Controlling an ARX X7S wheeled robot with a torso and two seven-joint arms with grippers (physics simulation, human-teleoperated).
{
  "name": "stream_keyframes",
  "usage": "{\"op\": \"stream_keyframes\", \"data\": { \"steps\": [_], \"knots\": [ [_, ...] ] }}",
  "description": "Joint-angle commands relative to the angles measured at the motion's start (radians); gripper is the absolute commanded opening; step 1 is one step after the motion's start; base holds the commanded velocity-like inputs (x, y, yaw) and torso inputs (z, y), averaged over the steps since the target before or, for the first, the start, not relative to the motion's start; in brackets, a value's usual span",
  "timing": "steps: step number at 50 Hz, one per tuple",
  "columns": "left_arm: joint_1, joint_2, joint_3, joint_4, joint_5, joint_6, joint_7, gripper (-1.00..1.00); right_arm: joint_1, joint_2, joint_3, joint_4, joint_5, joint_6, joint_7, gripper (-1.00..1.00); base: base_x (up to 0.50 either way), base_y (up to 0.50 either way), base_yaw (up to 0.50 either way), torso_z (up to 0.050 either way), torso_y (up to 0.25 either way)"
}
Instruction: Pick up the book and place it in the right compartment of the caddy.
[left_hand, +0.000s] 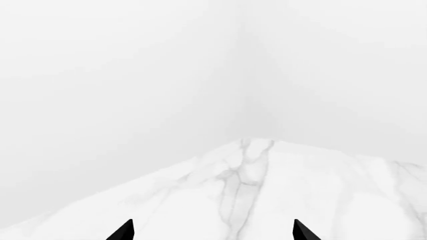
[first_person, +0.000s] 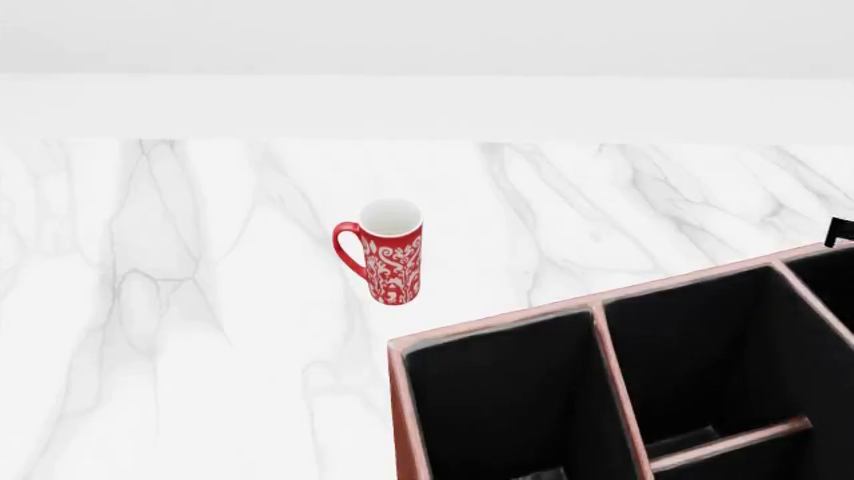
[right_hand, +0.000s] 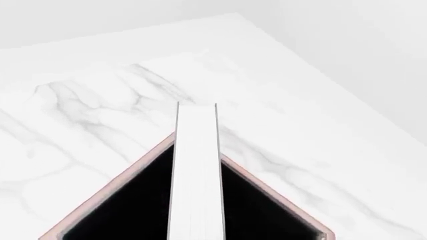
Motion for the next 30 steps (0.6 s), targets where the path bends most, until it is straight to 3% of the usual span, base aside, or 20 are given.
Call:
{"op": "stream_keyframes", "data": {
  "steps": [1,15,16,30],
  "knots": [
    [-0.004,-0.002,0.008,0.001,0.003,-0.002,0.001,1.00,-0.026,-0.011,0.001,0.021,-0.061,-0.040,-0.045,-1.00,0.00,0.00,0.00,0.000,0.000],
    [-0.002,-0.005,0.011,0.004,0.003,-0.005,0.001,1.00,-0.035,-0.035,-0.021,0.076,-0.075,-0.053,-0.099,-1.00,0.00,0.00,0.00,0.000,0.001],
    [-0.001,-0.005,0.009,0.005,-0.001,-0.003,0.002,1.00,-0.033,-0.033,-0.021,0.074,-0.076,-0.051,-0.098,1.00,0.00,0.00,0.00,0.000,0.000],
    [-0.003,-0.008,0.011,0.009,-0.002,-0.009,0.000,1.00,-0.023,-0.033,-0.022,0.075,-0.080,-0.051,-0.090,1.00,0.00,0.00,0.00,0.000,0.000]
  ]
}}
